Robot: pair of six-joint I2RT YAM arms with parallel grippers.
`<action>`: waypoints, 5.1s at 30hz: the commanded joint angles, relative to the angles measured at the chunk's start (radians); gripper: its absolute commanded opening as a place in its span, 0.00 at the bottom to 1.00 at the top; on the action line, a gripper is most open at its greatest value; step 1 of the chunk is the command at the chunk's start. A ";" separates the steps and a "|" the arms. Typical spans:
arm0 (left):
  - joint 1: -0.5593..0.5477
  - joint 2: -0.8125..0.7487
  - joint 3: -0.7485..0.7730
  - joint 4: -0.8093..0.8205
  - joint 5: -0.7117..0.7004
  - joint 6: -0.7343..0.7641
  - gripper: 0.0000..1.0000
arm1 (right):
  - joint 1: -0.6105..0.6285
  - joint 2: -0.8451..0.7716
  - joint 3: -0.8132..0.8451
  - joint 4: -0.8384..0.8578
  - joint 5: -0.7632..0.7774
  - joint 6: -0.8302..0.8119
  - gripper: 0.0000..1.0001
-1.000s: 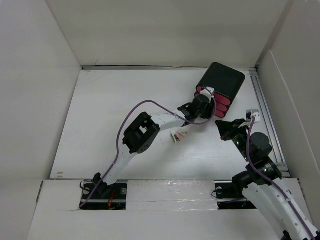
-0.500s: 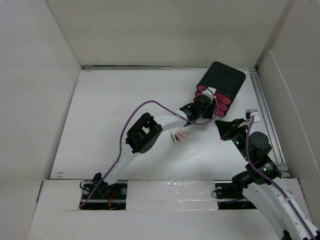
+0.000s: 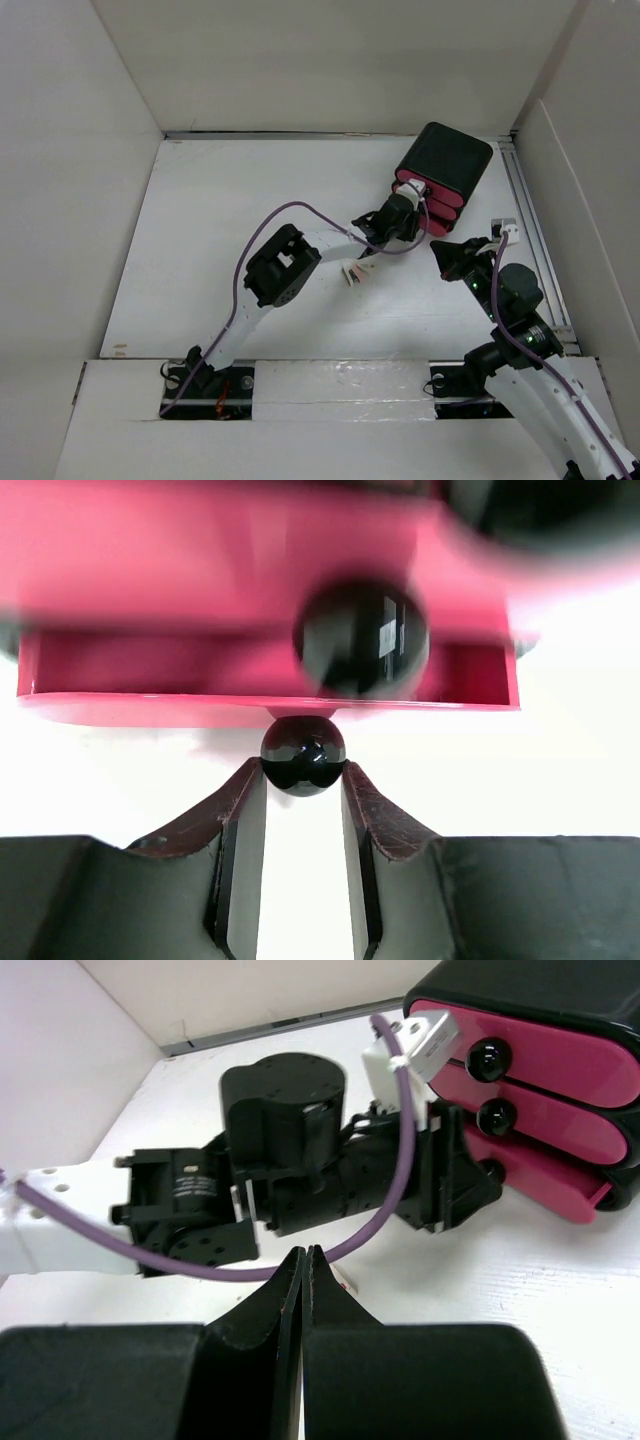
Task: Organize the desk
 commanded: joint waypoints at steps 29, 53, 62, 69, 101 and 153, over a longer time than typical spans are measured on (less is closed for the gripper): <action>-0.033 -0.422 -0.555 0.098 -0.044 -0.042 0.17 | 0.010 0.042 0.006 0.076 -0.017 0.001 0.00; -0.033 -0.823 -0.877 -0.001 -0.459 -0.216 0.64 | 0.010 0.057 -0.017 0.174 -0.163 0.058 0.00; -0.045 -0.838 -0.984 -0.080 -0.441 -0.367 0.68 | 0.028 0.288 -0.013 0.447 -0.243 0.147 0.11; -0.148 -0.715 -0.843 -0.149 -0.498 -0.399 0.68 | 0.028 0.241 -0.095 0.485 -0.228 0.142 0.21; -0.177 -0.668 -0.865 -0.191 -0.556 -0.425 0.00 | 0.037 0.264 -0.125 0.521 -0.220 0.152 0.22; -0.022 -0.623 -0.610 0.131 -0.195 -0.212 0.42 | 0.037 0.036 -0.166 0.396 0.019 0.167 0.21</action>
